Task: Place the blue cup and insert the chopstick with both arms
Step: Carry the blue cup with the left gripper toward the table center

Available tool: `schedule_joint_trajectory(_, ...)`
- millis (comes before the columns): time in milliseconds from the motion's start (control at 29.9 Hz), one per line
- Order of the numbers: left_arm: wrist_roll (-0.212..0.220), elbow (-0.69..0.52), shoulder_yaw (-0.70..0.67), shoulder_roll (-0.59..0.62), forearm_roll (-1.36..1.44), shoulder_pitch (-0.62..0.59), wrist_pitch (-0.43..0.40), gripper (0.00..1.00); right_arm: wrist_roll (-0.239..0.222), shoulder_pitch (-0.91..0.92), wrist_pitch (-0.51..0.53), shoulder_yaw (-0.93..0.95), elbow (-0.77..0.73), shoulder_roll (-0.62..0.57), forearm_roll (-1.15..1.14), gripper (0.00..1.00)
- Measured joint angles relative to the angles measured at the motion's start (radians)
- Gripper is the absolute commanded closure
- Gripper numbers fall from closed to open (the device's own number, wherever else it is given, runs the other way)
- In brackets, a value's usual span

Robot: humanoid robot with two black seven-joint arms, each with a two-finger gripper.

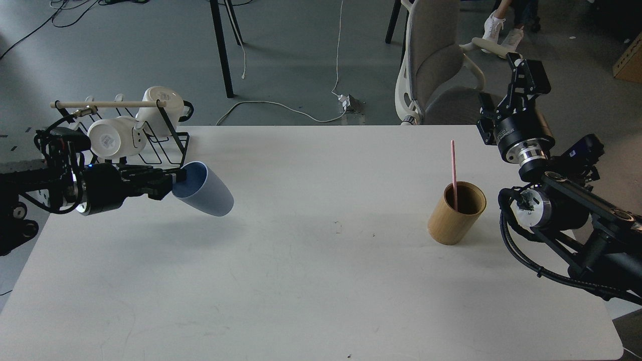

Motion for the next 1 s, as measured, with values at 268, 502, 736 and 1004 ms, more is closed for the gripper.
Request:
schedule_joint_trajectory(268,0.0,0.169,0.082,-0.397,0.064,-0.086,-0.033,1.0,0.0,-0.002,0.0,0.089,-0.076,0.004,0.002,0.01)
schedule_joint_trajectory(502,0.0,0.424,0.122,-0.633,0.243,-0.112,-0.033,1.0,0.0,-0.004,-0.001,0.095,-0.111,0.005,0.002,0.01)
schedule_joint_trajectory(736,0.0,0.447,0.124,-0.662,0.259,-0.113,-0.033,0.92,0.0,-0.02,-0.001,0.095,-0.114,0.005,0.002,0.01)
schedule_joint_trajectory(1004,0.0,0.435,0.122,-0.639,0.254,-0.111,-0.035,0.74,0.001,-0.027,-0.001,0.095,-0.112,0.01,0.002,0.01)
